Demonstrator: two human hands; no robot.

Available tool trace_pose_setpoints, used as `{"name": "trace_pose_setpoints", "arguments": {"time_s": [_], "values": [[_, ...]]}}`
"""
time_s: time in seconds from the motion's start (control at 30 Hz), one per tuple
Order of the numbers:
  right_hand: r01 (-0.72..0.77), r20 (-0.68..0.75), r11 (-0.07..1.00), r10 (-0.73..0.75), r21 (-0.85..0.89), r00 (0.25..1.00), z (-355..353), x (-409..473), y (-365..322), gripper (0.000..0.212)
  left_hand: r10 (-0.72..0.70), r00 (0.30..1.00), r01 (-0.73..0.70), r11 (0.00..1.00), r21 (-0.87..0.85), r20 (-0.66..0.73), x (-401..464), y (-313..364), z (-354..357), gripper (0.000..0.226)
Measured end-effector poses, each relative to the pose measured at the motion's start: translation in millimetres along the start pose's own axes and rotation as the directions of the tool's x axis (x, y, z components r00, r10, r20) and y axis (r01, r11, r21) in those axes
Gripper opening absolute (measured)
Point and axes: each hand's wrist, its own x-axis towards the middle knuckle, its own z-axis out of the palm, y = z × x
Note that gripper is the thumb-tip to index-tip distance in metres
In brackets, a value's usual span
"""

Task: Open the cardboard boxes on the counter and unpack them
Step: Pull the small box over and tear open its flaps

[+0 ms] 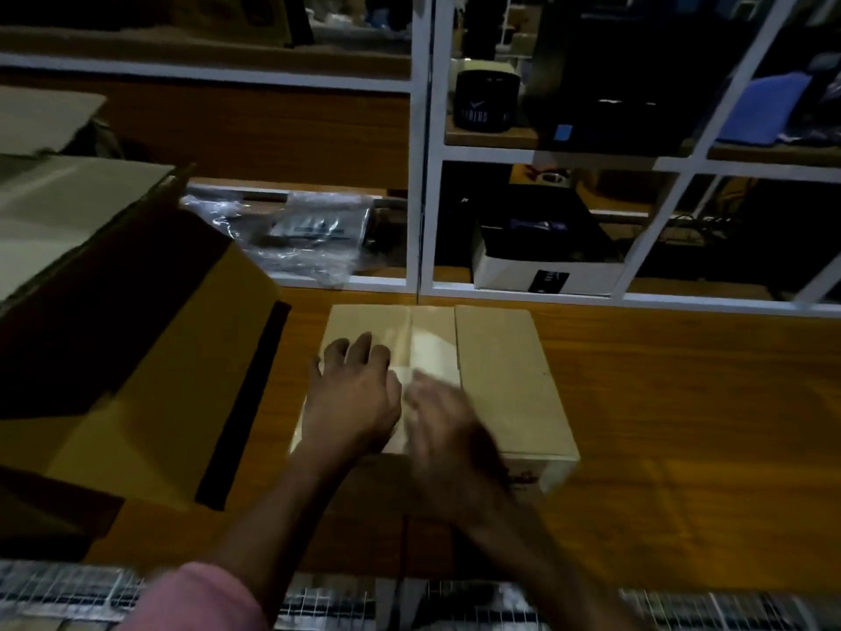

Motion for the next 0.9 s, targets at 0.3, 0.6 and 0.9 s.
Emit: {"name": "trace_pose_setpoints", "arguments": {"time_s": [0.3, 0.6, 0.9], "values": [[-0.428, -0.005, 0.904, 0.428, 0.001, 0.904, -12.1, 22.1, -9.2, 0.058, 0.016, 0.999, -0.008, 0.988, -0.156, 0.048, -8.7, -4.0, -9.9, 0.058], [-0.724, -0.125, 0.618, 0.728, -0.306, 0.675, -53.3, 29.5, 64.3, 0.047, 0.013, 1.0, -0.009, 0.984, -0.177, 0.021, -5.1, -8.1, -10.8, 0.059], [-0.871, -0.18, 0.47, 0.853, -0.143, 0.49, -54.0, 22.2, 69.1, 0.016, 0.159, 0.985, -0.146, 0.975, -0.168, 0.064, 4.7, -4.9, -19.0, 0.048]]}}
